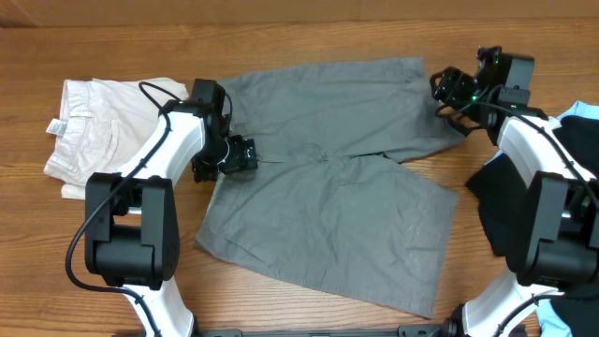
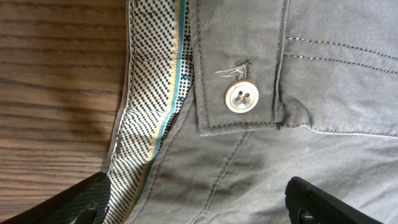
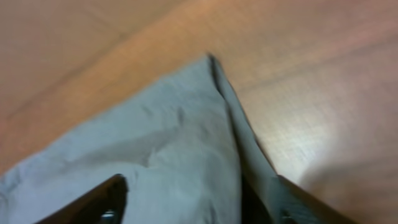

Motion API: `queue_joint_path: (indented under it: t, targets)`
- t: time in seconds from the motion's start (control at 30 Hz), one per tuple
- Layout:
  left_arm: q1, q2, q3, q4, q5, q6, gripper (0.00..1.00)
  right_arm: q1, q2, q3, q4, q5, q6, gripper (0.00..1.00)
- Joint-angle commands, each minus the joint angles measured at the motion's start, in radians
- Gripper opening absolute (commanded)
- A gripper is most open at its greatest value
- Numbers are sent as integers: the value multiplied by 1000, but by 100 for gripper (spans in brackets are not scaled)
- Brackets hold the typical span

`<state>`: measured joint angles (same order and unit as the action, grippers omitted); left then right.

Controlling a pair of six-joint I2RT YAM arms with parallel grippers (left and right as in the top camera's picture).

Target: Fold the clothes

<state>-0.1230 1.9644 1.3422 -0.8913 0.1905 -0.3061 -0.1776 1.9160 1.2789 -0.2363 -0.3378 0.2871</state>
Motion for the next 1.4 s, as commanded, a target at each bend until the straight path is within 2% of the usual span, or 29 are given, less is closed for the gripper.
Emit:
queue_joint_path:
  t: [0.0,0.2,0.3,0.43,0.6,0.73,0.8,0.87,1.03,1.17,1.37]
  targets:
    - [-4,12,14,6,9,23,93,-16,-20,10,-46,72,-7,80]
    - [-4,13,14,10,10,23,93,-47,-12,5,-190,218,-6,77]
    - [-4,12,14,10,9,23,93,-54,12,1,-247,260,-2,72]
    - [-4,12,14,10,10,23,93,-56,59,-3,-261,214,7,62]
    - [-4,12,14,8,10,23,93,-57,61,-2,-237,156,-25,59]
    - [-4,12,14,8,9,23,94,-64,24,-1,-215,26,-181,62]
    - [-4,12,14,14,10,23,95,-65,19,-2,-227,-14,-202,63]
    - [-4,12,14,20,10,23,95,-65,19,-2,-253,-19,-216,63]
    - [-4,13,14,22,10,23,95,-56,19,-2,-293,3,-397,71]
    - [-4,12,14,22,10,23,96,-56,14,2,-288,131,-402,73]
    - [-4,13,14,28,10,23,96,-58,-55,41,-304,110,-399,74]
